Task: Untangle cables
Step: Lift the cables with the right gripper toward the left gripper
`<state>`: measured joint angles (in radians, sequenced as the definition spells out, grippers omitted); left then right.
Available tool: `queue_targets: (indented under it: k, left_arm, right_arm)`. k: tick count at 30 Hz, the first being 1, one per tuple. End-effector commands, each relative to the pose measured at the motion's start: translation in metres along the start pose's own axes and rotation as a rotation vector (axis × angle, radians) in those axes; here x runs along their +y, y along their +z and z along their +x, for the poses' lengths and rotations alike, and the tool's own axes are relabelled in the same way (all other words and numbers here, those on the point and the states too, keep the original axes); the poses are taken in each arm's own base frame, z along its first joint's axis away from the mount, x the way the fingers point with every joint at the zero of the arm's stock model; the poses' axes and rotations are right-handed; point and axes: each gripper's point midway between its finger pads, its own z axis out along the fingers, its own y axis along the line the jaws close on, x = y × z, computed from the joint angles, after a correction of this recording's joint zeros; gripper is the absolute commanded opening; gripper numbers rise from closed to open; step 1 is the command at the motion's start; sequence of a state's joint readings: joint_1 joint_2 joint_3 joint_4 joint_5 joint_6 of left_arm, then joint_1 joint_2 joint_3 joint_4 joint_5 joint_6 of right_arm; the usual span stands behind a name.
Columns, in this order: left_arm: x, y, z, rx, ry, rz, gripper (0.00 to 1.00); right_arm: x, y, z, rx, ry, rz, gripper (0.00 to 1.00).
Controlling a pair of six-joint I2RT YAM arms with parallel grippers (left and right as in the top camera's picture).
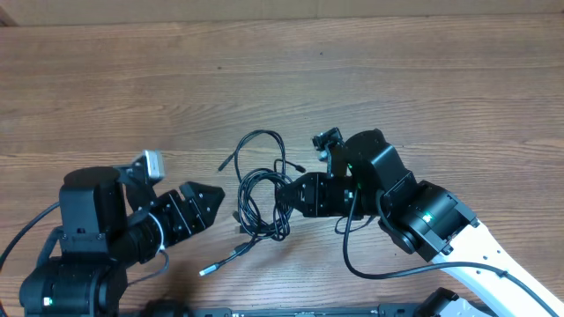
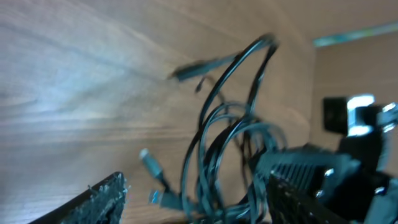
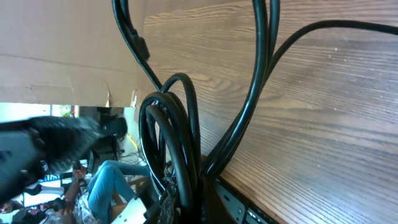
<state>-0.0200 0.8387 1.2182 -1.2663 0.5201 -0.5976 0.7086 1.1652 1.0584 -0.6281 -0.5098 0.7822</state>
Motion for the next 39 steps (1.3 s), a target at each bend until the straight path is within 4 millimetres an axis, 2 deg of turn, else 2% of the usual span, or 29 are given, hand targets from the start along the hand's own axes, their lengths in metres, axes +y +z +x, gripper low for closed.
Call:
queue_targets:
  k: [1, 3, 4, 7, 10, 20, 24, 26, 27, 30, 32, 35, 37, 39]
  left_arm:
    - [-0.008, 0.002, 0.010, 0.059, 0.082, 0.050, 0.79]
    - [-0.012, 0.004, 0.013, 0.083, 0.115, 0.079, 0.84]
    - [-0.012, 0.005, 0.013, 0.088, 0.124, 0.079, 0.84]
    - [-0.010, 0.009, 0.011, 0.104, 0.143, 0.073, 0.72]
    - [-0.011, 0.014, 0.011, 0.132, 0.138, 0.082, 0.64]
    - [-0.011, 0.035, 0.011, 0.257, 0.166, 0.114, 0.52]
    - [-0.007, 0.044, 0.009, 0.288, 0.148, 0.101, 0.39]
    - [-0.007, 0.048, 0.008, 0.306, 0.136, 0.105, 0.29]
    - [-0.008, 0.049, 0.009, 0.317, 0.133, 0.117, 0.27]
    - [-0.019, 0.048, 0.014, 0.355, 0.146, 0.194, 0.33]
    - [-0.025, 0.046, 0.018, 0.375, 0.161, 0.240, 0.45]
    - [-0.024, 0.044, 0.022, 0.392, 0.167, 0.239, 0.60]
    - [-0.022, 0.043, 0.026, 0.406, 0.176, 0.233, 0.64]
    - [-0.020, 0.041, 0.030, 0.421, 0.191, 0.230, 0.65]
  right_arm:
    - [0.024, -0.007, -0.002, -0.001, -0.033, -0.077, 0.04]
    - [0.030, -0.008, 0.000, 0.015, -0.042, -0.107, 0.04]
    - [0.031, -0.008, 0.001, 0.020, -0.045, -0.116, 0.04]
    - [0.033, -0.008, 0.002, 0.028, -0.041, -0.126, 0.04]
    - [0.034, -0.008, 0.003, 0.033, -0.004, -0.129, 0.04]
    - [0.058, -0.013, 0.004, 0.057, -0.048, -0.240, 0.04]
    - [0.059, -0.013, 0.006, 0.071, -0.046, -0.249, 0.04]
    - [0.060, -0.013, 0.008, 0.076, -0.050, -0.250, 0.04]
    - [0.061, -0.012, 0.008, 0.076, -0.051, -0.249, 0.04]
    - [0.060, -0.012, 0.008, 0.073, -0.051, -0.247, 0.04]
    - [0.061, -0.012, 0.007, 0.072, -0.052, -0.248, 0.04]
    - [0.059, -0.011, 0.003, 0.048, -0.053, -0.236, 0.04]
    - [0.060, -0.011, 0.001, 0.039, -0.059, -0.241, 0.04]
    - [0.064, -0.012, -0.001, 0.028, -0.072, -0.256, 0.04]
